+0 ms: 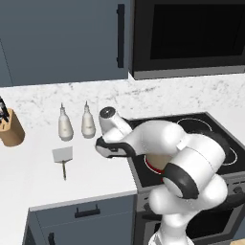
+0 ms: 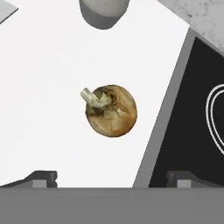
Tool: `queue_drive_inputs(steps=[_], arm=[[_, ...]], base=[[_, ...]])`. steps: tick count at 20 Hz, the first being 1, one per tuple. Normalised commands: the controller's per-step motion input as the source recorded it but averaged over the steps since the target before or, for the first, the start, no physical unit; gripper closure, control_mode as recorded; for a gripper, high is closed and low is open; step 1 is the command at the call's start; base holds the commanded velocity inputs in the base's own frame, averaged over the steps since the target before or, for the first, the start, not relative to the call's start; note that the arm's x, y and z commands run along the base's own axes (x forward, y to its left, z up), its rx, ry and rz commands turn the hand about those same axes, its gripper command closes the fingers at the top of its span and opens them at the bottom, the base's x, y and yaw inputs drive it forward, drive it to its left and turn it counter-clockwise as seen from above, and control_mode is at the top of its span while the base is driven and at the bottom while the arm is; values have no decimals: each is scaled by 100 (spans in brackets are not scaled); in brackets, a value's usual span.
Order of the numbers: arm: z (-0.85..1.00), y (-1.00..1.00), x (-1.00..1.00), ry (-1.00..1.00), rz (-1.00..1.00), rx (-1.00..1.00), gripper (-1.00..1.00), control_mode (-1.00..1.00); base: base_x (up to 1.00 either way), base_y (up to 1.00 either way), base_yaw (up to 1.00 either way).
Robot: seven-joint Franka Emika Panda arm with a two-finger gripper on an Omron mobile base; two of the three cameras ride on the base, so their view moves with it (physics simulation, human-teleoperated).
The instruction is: Put the lime and onion in the pot. Retrieve the spatula and lightly stir the vegetables in the pot.
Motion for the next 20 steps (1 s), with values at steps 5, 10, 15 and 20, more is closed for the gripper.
queue_drive_inputs(steps=[5,10,15,20], arm=[[-37,2,64,1,9,0,-100,-100],[-61,15,46,9,10,0,-100,-100],[-28,0,14,2,5,0,-100,-100],[-18,0,6,0,1,0,100,-100]], base=[[0,0,0],[0,0,0],[0,0,0],[0,0,0]])
